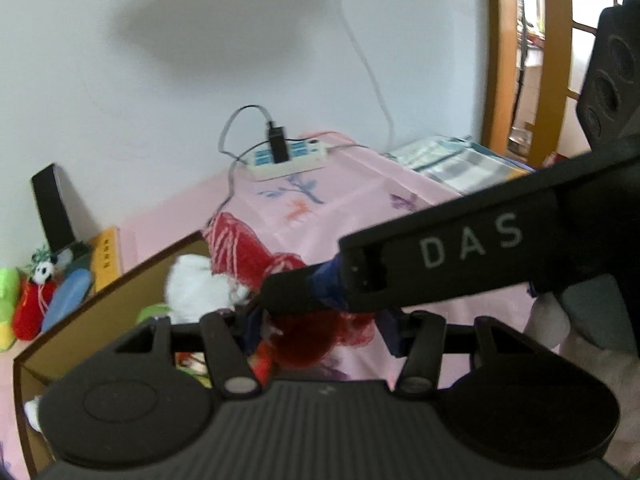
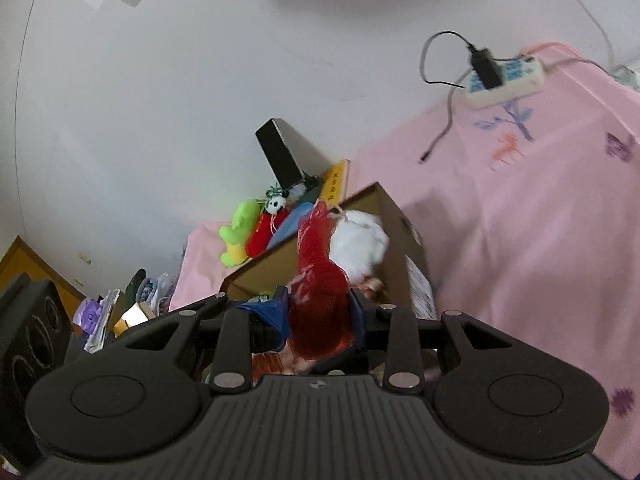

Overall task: Organize soft objects
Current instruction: 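Lift the red cloth and carry it over the box, then lower the red cloth into the box and open the right gripper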

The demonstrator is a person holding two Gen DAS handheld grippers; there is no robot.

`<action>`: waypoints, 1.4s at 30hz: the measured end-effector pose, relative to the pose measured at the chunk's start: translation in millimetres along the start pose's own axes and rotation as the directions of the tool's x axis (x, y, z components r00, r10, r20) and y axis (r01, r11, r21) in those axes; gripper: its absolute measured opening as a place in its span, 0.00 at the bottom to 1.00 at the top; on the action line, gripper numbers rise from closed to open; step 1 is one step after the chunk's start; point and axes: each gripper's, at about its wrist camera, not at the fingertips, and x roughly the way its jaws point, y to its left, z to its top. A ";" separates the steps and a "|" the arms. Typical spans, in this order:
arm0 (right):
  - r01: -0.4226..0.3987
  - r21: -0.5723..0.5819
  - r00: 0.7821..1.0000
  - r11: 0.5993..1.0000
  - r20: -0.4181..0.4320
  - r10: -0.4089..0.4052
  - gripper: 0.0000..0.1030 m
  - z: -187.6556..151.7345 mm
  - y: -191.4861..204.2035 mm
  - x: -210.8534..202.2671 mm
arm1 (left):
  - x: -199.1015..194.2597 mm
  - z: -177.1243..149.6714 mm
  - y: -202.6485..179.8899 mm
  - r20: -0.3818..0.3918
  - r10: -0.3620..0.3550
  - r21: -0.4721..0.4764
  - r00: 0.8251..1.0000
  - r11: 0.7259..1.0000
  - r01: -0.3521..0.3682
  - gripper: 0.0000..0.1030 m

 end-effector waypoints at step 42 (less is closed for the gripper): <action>0.291 -0.182 0.957 0.939 0.076 -0.281 0.16 -27.6 16.3 24.3 | -3.6 -40.8 64.4 -0.096 0.093 -0.254 0.991 0.960 -0.114 0.65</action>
